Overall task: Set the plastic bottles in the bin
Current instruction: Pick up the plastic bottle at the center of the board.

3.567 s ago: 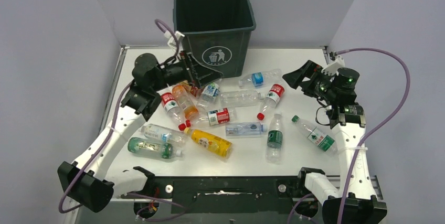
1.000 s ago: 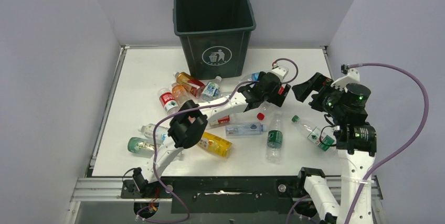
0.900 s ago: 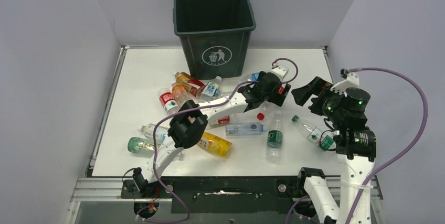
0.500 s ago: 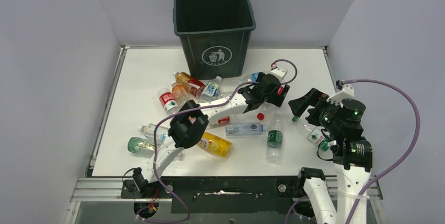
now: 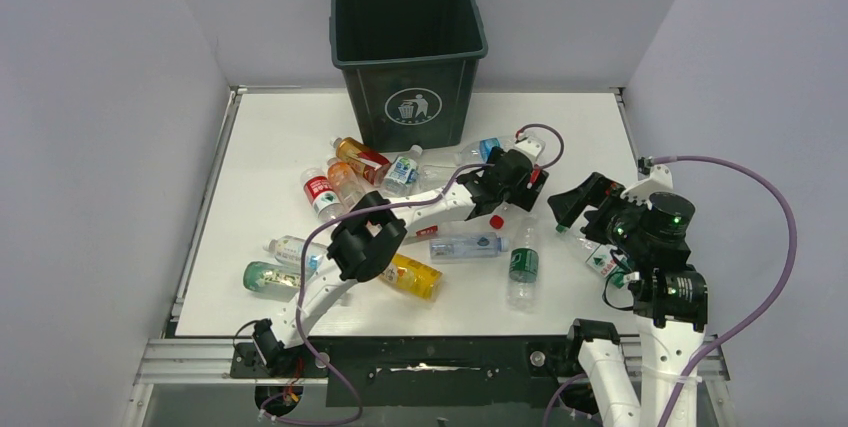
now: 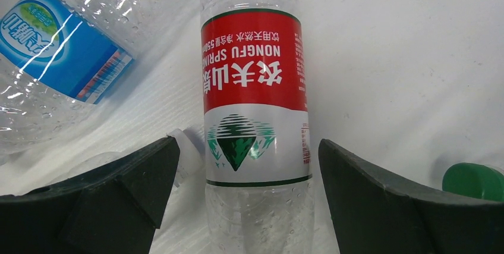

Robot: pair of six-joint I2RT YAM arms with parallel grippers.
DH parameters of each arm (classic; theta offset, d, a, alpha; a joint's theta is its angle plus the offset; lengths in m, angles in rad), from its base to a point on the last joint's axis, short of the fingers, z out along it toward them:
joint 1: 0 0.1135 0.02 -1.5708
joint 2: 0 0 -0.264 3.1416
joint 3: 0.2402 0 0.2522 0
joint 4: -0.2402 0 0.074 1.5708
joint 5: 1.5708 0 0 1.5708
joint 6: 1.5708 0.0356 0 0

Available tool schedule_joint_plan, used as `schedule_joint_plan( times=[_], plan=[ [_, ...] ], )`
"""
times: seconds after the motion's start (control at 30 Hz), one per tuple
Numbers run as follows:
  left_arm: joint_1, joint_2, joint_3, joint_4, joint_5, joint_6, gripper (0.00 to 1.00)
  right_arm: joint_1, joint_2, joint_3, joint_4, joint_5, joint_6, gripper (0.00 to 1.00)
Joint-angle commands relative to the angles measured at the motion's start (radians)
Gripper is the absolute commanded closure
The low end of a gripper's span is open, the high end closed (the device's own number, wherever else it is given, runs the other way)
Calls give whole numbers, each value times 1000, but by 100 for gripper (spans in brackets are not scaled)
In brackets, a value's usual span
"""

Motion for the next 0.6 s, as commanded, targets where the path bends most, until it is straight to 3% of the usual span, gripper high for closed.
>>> schedule_joint_plan(
  times=[0.0,0.2,0.57],
  plan=[
    [4,8,35,41,-10,10,12,-6,-8,-6,26,-18,5,2],
    [8,19,37,41,-4,9,15,-5,-3,-6,31,-20,6,2],
    [7,-28,-15,55,26,-4,41,-7,-3,-20,40,-23,13,2]
  ],
)
